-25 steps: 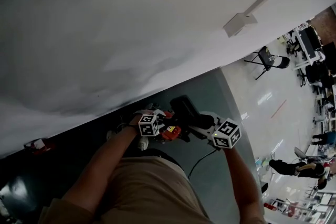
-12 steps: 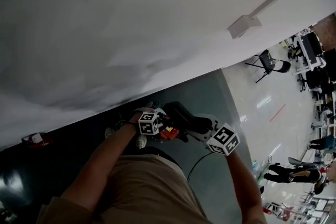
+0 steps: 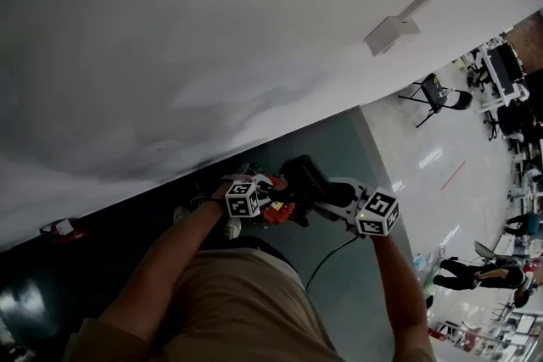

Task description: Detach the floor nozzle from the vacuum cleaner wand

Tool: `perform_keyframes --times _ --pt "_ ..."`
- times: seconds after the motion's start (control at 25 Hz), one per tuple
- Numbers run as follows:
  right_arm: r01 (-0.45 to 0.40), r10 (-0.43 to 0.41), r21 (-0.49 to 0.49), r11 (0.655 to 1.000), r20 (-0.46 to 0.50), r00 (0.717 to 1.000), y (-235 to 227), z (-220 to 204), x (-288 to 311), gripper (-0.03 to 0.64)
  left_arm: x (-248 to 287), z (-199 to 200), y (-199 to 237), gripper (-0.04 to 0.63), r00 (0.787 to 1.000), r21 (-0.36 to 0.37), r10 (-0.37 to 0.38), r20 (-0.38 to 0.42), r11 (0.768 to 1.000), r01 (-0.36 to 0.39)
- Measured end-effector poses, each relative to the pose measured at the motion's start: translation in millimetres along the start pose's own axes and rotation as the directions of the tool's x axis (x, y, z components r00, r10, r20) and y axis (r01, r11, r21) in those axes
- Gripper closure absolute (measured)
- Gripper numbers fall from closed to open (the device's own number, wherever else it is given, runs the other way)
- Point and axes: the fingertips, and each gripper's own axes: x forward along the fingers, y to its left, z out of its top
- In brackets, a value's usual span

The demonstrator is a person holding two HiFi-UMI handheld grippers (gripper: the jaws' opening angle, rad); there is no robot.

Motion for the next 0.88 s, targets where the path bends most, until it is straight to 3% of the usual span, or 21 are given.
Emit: perform_keyframes --times 0.12,0.2,0.24,0.32,0.4,0.44,0.6,0.72,0.76,0.88 --pt "0.166 -0.175 -0.123 0.978 -0.065 0.982 23 8 4 0.417 -2 0 4 0.462 1.0 0.027 -0.013 -0.01 1.0 0.014" --pt "0.216 -0.233 -0.181 0.959 -0.073 0.97 45 6 8 0.417 -6 -2 -4 0.462 1.0 0.074 -0.015 -0.026 0.997 0.017" --pt "0.193 -0.205 -0.167 0.967 -0.057 0.977 47 4 8 0.417 -8 -2 -8 0.462 0.999 0.09 -0.012 -0.031 0.996 0.015" --pt "0.069 -0.069 -0.08 0.994 0.001 0.998 35 0 0 0.417 -12 2 -13 0.463 1.0 0.096 -0.008 -0.026 0.995 0.01" --pt "-0.03 0.031 -0.034 0.999 0.03 0.999 23 -2 -9 0.417 -12 6 -18 0.462 1.0 0.078 -0.017 -0.026 0.997 0.019" --pt "-0.024 0.025 -0.043 0.999 0.023 0.999 23 -1 -10 0.417 -12 5 -19 0.462 0.999 0.063 -0.016 -0.031 0.998 0.018" --pt "0.133 -0.135 -0.159 0.978 -0.002 0.991 55 7 5 0.417 -13 -5 -19 0.46 0.998 0.039 0.0 -0.068 0.999 0.003" --pt "0.1 -0.098 -0.114 0.988 0.027 0.995 38 -3 0 0.416 -15 -1 -23 0.45 0.999 0.001 -0.018 -0.048 1.0 0.018" --pt "0.085 -0.083 -0.105 0.991 0.022 0.996 29 -3 0 0.416 -17 2 -21 0.388 0.999 -0.038 -0.025 -0.021 0.999 0.024" --pt "0.058 -0.057 -0.096 0.994 0.011 0.998 22 -8 4 0.416 -25 2 -18 0.347 1.0 -0.117 -0.012 0.016 0.993 0.014"
